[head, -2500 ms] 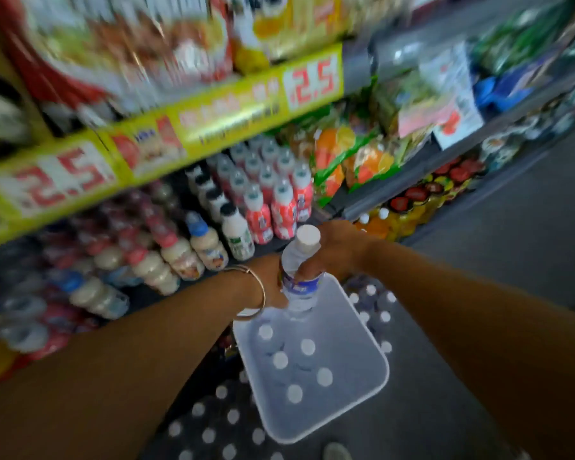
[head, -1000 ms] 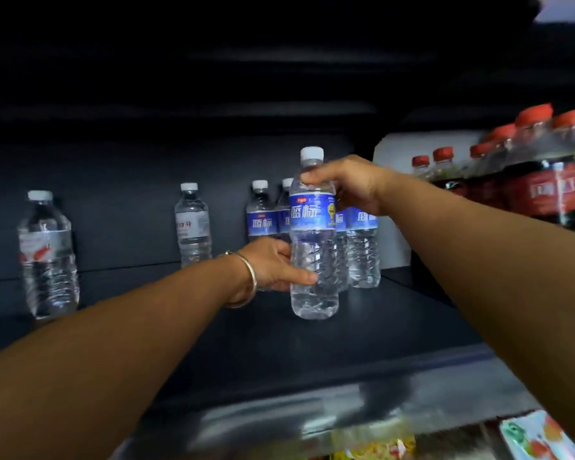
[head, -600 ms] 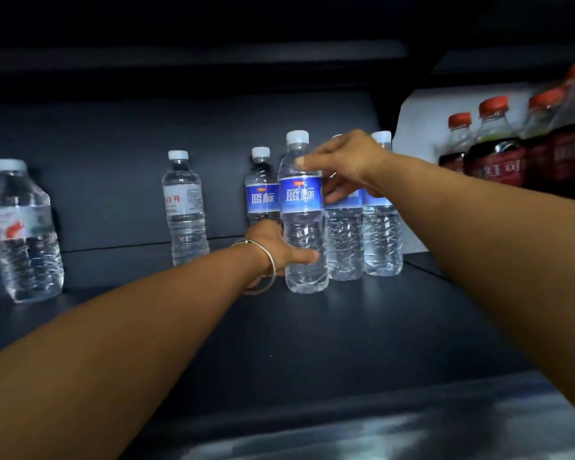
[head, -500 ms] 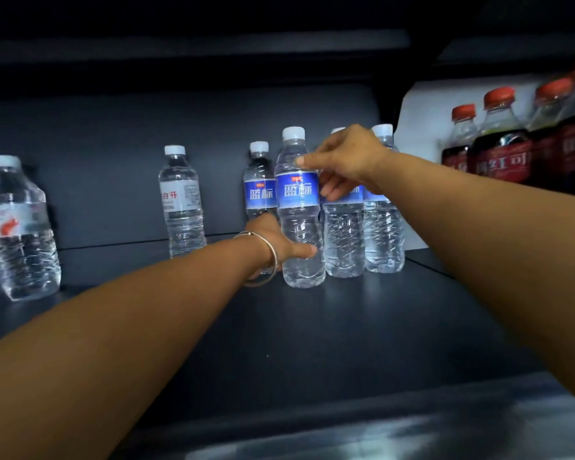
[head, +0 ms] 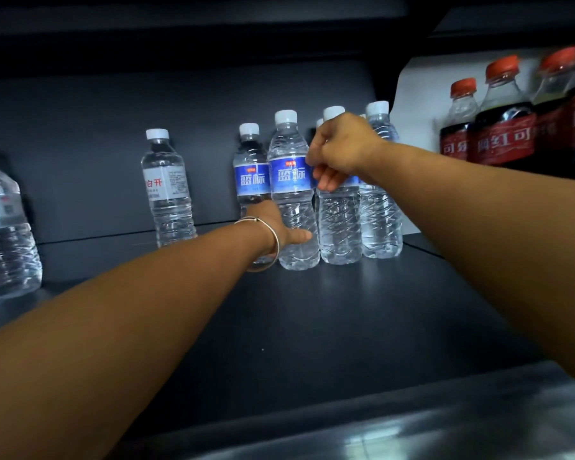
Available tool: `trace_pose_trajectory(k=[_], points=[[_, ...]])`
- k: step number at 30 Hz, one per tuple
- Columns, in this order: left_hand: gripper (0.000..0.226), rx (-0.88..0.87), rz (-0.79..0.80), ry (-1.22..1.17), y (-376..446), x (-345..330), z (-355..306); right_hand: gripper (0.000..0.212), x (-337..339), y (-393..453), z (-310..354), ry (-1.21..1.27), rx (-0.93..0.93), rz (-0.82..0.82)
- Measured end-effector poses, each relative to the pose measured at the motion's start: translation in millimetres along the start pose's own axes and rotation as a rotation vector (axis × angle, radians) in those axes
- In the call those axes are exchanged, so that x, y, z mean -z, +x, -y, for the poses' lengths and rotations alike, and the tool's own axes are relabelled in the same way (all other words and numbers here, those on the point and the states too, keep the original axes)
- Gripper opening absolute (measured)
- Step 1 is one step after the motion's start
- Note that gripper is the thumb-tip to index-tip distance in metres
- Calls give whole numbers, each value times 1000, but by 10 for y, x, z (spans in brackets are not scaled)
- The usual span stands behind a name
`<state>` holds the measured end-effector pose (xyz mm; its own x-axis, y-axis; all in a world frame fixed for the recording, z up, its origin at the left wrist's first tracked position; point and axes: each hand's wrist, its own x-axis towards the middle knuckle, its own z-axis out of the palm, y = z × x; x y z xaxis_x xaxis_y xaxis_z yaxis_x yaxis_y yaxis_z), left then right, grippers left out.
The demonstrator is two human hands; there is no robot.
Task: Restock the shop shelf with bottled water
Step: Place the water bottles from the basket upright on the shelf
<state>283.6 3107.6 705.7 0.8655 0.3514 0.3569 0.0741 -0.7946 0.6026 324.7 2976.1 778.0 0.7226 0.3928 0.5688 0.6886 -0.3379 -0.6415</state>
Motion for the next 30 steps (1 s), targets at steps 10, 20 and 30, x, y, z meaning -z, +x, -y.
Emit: trace_pose_trajectory(k=[10, 20, 30], points=[[61, -70, 109, 320, -376, 237, -184, 14, -38, -552, 102, -324, -16, 48], [43, -468, 110, 353, -1839, 532, -421, 48, 152, -2051, 728, -1020, -135, -11], [40, -790, -76, 191, -3500, -164, 44, 47, -132, -4109, 360, -1098, -113, -186]])
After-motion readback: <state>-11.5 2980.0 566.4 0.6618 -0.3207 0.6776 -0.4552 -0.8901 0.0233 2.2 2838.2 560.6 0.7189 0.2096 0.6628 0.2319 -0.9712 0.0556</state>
